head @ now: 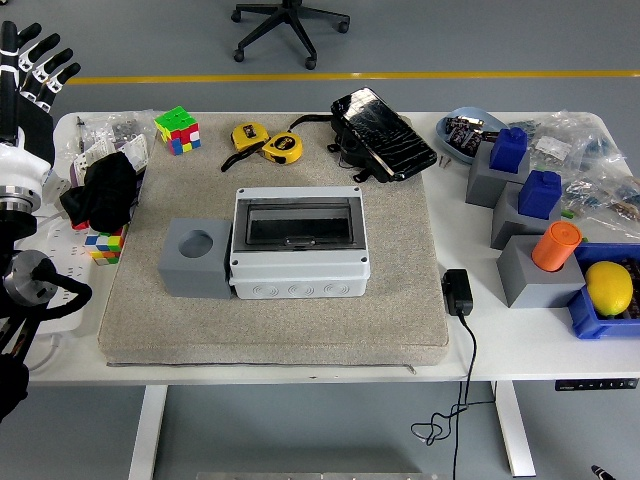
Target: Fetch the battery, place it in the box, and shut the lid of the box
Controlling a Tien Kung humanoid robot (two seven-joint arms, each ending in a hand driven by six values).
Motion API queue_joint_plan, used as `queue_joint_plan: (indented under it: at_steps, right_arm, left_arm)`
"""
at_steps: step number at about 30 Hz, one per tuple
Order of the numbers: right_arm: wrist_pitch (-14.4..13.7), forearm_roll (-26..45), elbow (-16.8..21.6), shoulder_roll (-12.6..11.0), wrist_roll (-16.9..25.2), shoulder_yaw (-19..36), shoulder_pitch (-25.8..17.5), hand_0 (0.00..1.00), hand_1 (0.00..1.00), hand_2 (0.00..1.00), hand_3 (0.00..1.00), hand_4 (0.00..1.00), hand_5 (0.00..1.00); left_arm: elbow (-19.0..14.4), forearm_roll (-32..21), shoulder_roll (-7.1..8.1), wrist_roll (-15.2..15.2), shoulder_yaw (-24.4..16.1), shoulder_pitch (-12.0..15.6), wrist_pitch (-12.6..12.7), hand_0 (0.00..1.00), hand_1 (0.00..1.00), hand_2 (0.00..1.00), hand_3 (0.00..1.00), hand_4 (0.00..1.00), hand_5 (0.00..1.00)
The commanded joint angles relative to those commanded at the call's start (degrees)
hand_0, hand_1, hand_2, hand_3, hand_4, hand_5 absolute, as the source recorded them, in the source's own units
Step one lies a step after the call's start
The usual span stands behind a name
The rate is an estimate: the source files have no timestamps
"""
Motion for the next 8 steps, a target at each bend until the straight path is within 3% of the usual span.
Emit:
queue_joint_plan:
  at_steps: [8]
  right_arm:
    - [0.0, 0.0, 0.0, 0.0, 0.0, 0.2, -0.2, 0.568, 0.552, 0.479, 0.423, 0.824, 0.393]
  left_arm:
    - [0.0, 0.1, -0.13, 0.1, 0.2, 0.1, 0.0, 0.616, 0.633, 0.642, 0.635, 0.998, 0.627]
